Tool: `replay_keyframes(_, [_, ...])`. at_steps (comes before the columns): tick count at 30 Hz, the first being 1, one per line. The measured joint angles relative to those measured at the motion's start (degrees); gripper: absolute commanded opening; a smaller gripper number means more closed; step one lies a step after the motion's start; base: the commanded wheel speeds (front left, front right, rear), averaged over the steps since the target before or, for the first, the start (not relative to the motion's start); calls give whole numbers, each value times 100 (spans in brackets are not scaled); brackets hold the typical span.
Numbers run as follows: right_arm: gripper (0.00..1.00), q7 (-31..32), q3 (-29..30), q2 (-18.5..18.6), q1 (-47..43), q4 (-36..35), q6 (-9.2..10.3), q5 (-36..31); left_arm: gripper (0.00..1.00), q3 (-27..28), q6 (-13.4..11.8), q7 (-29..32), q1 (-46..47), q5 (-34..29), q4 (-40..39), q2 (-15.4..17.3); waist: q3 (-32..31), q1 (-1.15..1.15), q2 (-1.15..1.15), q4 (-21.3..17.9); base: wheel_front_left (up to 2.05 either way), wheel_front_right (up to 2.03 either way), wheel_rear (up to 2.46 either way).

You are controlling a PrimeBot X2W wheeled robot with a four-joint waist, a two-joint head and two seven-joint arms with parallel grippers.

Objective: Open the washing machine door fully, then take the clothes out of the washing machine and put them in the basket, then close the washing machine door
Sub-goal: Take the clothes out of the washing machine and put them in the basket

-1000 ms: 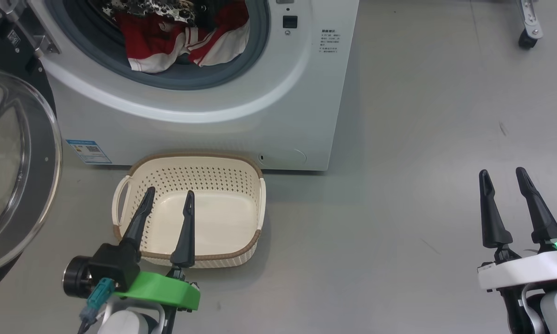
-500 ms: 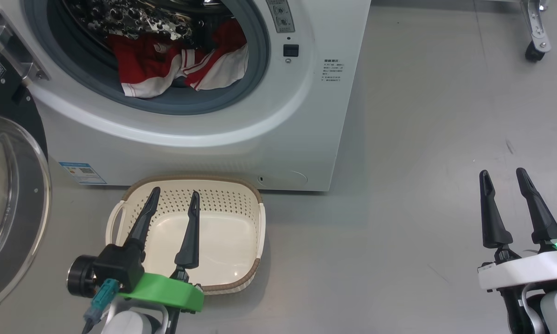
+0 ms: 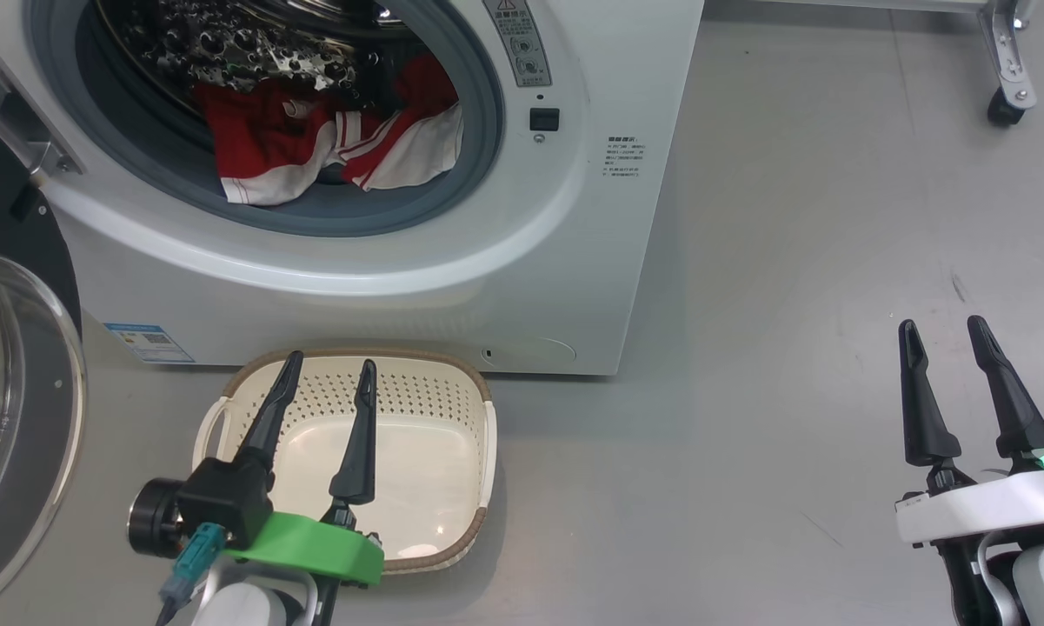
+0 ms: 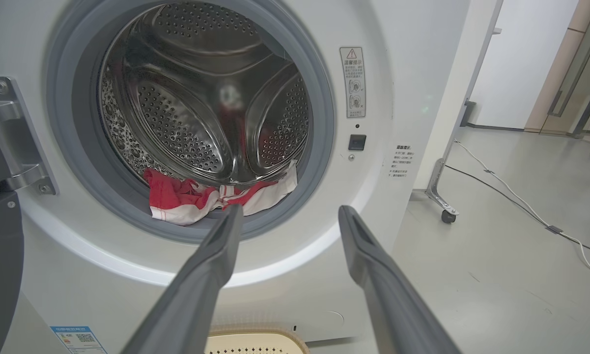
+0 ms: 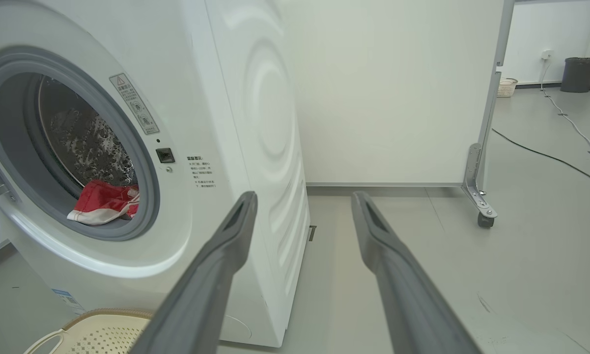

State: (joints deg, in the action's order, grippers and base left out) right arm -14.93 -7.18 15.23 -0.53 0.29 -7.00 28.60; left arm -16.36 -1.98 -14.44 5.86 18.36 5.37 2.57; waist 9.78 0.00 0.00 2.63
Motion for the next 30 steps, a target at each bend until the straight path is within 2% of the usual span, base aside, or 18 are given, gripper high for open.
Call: replay_keyframes(30, [100,0,-5,5,0,7,0,0,100,-42,-58,0,0,1,4,0,12,0,0,12,0,0,0])
